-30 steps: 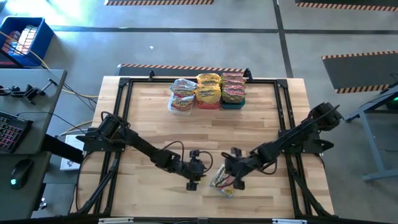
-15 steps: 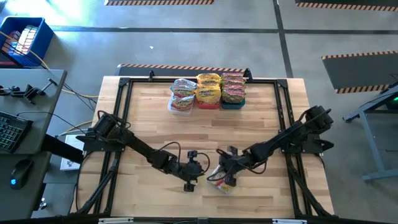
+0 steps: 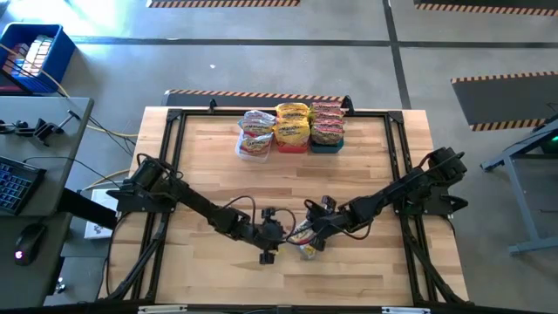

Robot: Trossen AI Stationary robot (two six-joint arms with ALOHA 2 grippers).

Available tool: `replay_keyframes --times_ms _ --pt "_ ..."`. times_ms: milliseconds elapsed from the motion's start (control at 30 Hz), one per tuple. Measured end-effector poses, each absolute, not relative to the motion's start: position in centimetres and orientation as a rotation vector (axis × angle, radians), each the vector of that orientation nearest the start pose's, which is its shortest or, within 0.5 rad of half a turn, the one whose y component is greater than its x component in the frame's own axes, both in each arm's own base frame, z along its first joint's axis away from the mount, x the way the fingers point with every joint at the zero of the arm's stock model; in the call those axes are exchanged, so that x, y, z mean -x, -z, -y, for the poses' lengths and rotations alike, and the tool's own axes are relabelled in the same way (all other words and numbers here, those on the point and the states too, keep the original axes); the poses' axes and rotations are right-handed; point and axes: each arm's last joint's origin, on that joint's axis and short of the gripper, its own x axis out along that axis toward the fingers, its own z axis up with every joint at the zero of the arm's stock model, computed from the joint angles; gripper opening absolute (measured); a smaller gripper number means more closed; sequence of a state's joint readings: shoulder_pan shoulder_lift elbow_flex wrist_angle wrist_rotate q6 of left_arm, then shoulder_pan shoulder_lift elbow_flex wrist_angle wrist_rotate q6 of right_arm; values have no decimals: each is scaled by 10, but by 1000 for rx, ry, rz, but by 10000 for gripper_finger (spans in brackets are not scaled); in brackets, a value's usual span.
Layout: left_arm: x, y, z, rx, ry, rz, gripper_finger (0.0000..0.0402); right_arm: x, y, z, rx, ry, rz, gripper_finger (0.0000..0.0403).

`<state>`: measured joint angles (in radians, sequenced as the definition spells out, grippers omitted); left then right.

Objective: Sort Maruchan noodles
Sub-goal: Put the blue noodle pack into the transparent bin

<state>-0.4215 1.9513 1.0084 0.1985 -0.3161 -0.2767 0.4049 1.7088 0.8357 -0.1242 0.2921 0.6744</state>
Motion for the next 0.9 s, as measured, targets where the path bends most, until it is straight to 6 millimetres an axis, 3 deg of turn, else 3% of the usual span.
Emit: replay_keyframes --times_ms 233,467,633,900 --pt "-359 -113 132 78 38 -733 177 -290 -135 -115 -282 205 -917 0" --pt "-364 -104 130 25 78 -722 185 -291 -136 -116 -271 187 -905 0" --pt "-366 -103 125 8 29 -712 148 -291 -136 -116 -272 185 -902 0" --pt "-366 -104 127 -116 123 -701 17 -292 -137 -117 -280 171 -903 0"
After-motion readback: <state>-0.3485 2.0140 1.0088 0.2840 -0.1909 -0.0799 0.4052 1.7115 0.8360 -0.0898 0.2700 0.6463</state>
